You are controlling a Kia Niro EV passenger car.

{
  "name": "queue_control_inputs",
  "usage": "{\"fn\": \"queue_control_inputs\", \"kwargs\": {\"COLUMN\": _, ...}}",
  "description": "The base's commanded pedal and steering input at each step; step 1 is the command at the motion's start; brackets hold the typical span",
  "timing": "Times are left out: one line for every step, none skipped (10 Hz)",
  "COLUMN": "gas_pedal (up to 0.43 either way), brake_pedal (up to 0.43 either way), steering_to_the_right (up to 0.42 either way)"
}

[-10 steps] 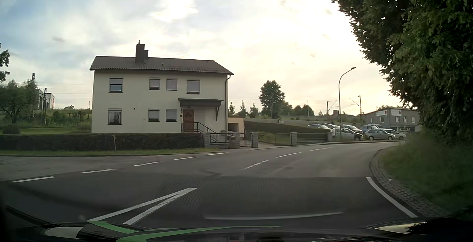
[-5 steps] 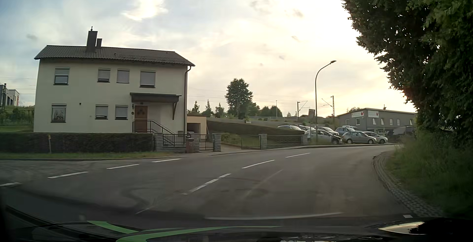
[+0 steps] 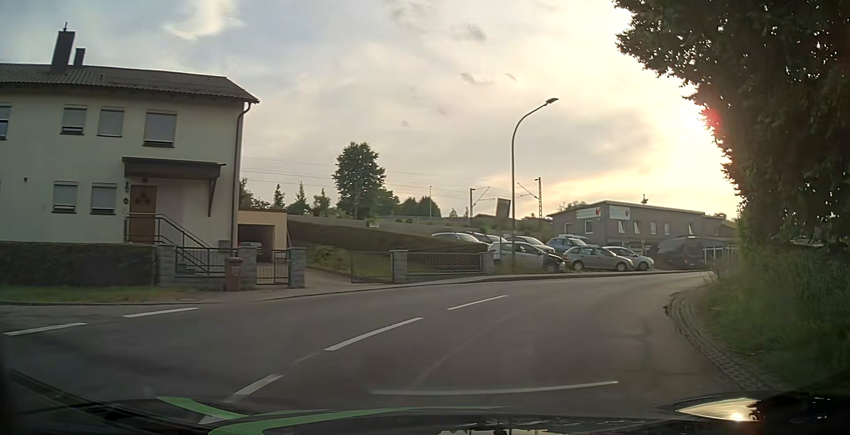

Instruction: Follow the waypoints while adhering to traffic rules and regulations

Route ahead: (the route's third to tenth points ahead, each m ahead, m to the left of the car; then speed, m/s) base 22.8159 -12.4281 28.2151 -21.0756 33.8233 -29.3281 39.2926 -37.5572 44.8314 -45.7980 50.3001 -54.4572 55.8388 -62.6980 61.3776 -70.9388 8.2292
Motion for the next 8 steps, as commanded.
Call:
{"fn": "queue_control_inputs", "kwargs": {"gas_pedal": 0.209, "brake_pedal": 0.0, "steering_to_the_right": 0.151}}
{"fn": "queue_control_inputs", "kwargs": {"gas_pedal": 0.209, "brake_pedal": 0.0, "steering_to_the_right": 0.15}}
{"fn": "queue_control_inputs", "kwargs": {"gas_pedal": 0.209, "brake_pedal": 0.0, "steering_to_the_right": 0.15}}
{"fn": "queue_control_inputs", "kwargs": {"gas_pedal": 0.209, "brake_pedal": 0.0, "steering_to_the_right": 0.151}}
{"fn": "queue_control_inputs", "kwargs": {"gas_pedal": 0.197, "brake_pedal": 0.0, "steering_to_the_right": 0.154}}
{"fn": "queue_control_inputs", "kwargs": {"gas_pedal": 0.197, "brake_pedal": 0.0, "steering_to_the_right": 0.157}}
{"fn": "queue_control_inputs", "kwargs": {"gas_pedal": 0.197, "brake_pedal": 0.0, "steering_to_the_right": 0.161}}
{"fn": "queue_control_inputs", "kwargs": {"gas_pedal": 0.197, "brake_pedal": 0.0, "steering_to_the_right": 0.163}}
